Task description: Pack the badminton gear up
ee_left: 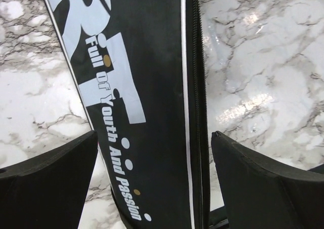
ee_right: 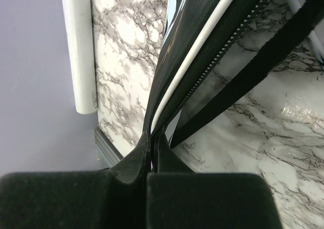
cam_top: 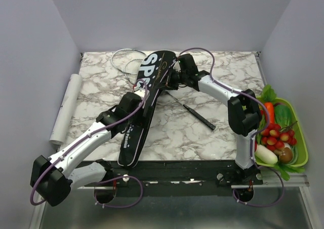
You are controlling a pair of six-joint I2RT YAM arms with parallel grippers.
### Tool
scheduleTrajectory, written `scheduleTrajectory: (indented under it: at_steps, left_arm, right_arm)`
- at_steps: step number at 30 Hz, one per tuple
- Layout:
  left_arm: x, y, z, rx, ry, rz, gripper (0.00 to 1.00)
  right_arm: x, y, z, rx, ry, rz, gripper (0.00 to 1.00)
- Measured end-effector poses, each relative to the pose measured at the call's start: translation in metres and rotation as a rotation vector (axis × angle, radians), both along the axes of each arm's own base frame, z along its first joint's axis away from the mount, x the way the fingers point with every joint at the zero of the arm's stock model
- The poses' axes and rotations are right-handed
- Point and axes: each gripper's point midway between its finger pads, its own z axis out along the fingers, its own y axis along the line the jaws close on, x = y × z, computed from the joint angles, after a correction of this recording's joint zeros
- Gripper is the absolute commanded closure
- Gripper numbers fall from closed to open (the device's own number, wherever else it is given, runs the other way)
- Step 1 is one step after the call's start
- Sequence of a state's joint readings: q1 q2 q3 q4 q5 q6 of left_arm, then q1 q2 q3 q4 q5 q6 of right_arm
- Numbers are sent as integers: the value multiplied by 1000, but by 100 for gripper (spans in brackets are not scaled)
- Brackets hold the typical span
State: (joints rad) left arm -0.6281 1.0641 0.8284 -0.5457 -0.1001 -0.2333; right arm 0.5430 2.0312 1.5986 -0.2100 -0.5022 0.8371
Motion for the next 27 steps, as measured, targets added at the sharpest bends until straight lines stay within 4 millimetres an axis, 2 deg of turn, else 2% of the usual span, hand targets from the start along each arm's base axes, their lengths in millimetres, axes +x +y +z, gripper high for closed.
scheduleTrajectory:
  at_steps: [7, 15, 27]
  left_arm:
    - [0, 10, -13, 101, 6, 42, 1]
    - [0, 9, -22, 186, 14, 45, 1]
    - [11, 25, -23, 329, 3, 119, 2]
  right_arm:
    - [11, 3, 2, -9, -7, -21, 99]
    - [14, 5, -1, -11, 3, -24, 99]
    - [13, 4, -3, -18, 13, -22, 99]
